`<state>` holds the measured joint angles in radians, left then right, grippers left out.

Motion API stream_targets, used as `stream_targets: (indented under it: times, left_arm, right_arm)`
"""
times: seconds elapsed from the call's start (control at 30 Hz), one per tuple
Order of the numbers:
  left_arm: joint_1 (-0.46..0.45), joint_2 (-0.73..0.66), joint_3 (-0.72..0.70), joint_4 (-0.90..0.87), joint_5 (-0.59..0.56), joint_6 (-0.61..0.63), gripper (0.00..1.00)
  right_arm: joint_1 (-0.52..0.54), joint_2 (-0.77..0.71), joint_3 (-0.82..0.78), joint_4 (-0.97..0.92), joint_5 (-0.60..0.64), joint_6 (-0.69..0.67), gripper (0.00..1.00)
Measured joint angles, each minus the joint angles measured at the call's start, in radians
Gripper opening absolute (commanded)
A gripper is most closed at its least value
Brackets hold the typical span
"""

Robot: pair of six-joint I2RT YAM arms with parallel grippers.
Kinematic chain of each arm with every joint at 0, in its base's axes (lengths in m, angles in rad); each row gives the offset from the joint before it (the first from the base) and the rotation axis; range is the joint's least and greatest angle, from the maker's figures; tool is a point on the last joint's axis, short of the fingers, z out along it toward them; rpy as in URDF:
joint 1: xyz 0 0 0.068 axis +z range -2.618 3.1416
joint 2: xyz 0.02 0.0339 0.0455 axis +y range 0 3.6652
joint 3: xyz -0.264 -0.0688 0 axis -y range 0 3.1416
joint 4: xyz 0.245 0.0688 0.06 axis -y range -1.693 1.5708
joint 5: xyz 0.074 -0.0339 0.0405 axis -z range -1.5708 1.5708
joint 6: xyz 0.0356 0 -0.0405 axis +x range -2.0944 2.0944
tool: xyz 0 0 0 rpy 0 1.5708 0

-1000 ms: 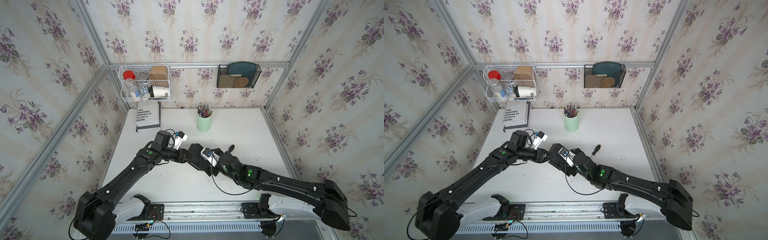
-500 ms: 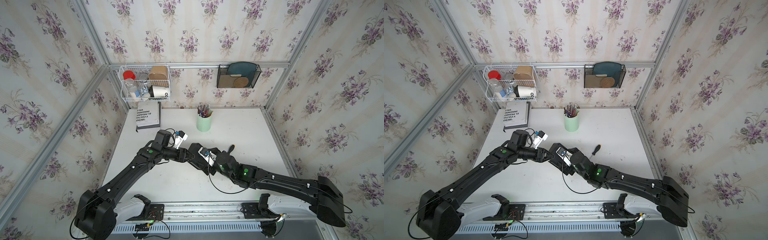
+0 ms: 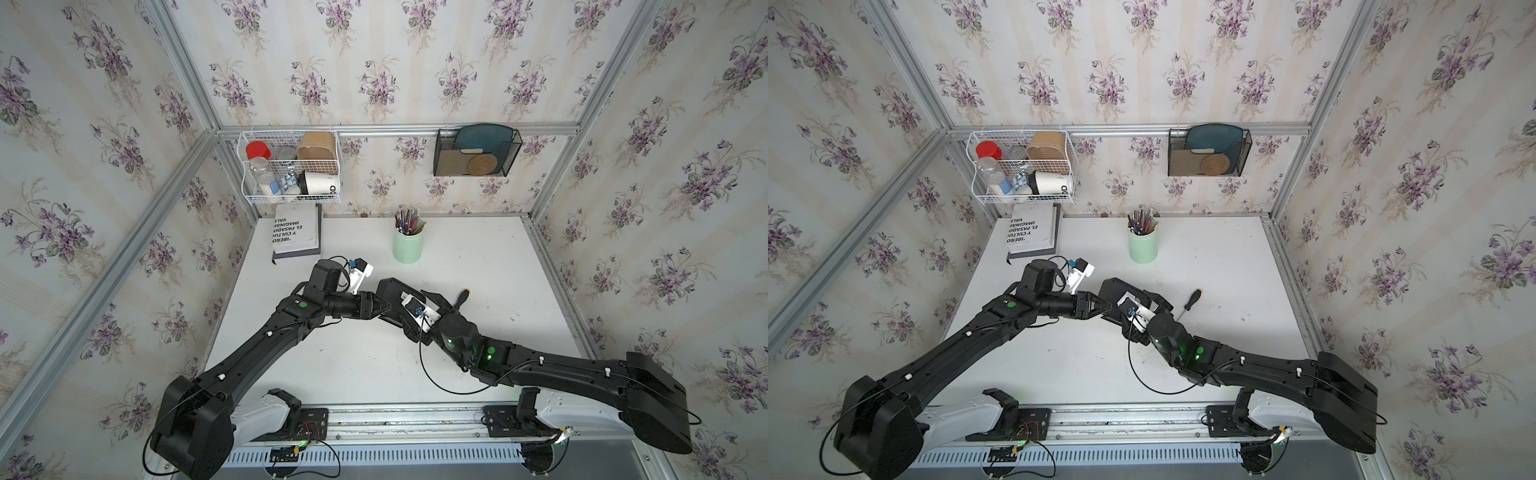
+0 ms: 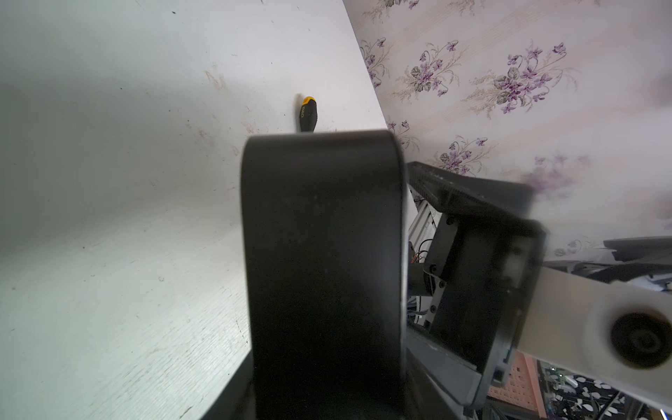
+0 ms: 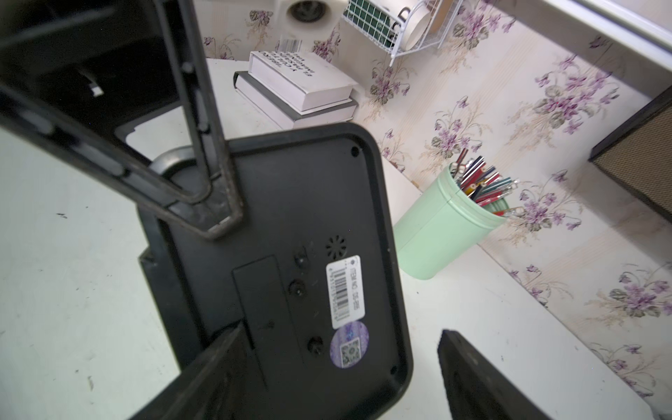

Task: Remove the battery from the alarm
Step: Remove the cover from the alarm.

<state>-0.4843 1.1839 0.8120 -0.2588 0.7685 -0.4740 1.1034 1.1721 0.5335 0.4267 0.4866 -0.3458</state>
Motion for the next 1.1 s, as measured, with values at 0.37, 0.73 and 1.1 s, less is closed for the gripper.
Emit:
stream_targets:
  times: [0.37,0.73,1.1]
  left_arm:
    - [0.000,-0.003,0.008,-0.130,0.023,0.011,0.00]
    - [-0.005,0.008,-0.085,0.012,-0.032,0.003,0.00]
    - [-0.044,0.113,-0.266,0.396,-0.159,-0.259,0.00]
  right_arm:
    - [-0.008,-0.108,-0.041,0.109,0.178,-0.062,0.89]
    - [-0.199,-0.271,0.005,-0.200,0.013,0.351,0.92]
    - [-0.558,-0.151,0.143,-0.538,-0.183,0.792,0.94]
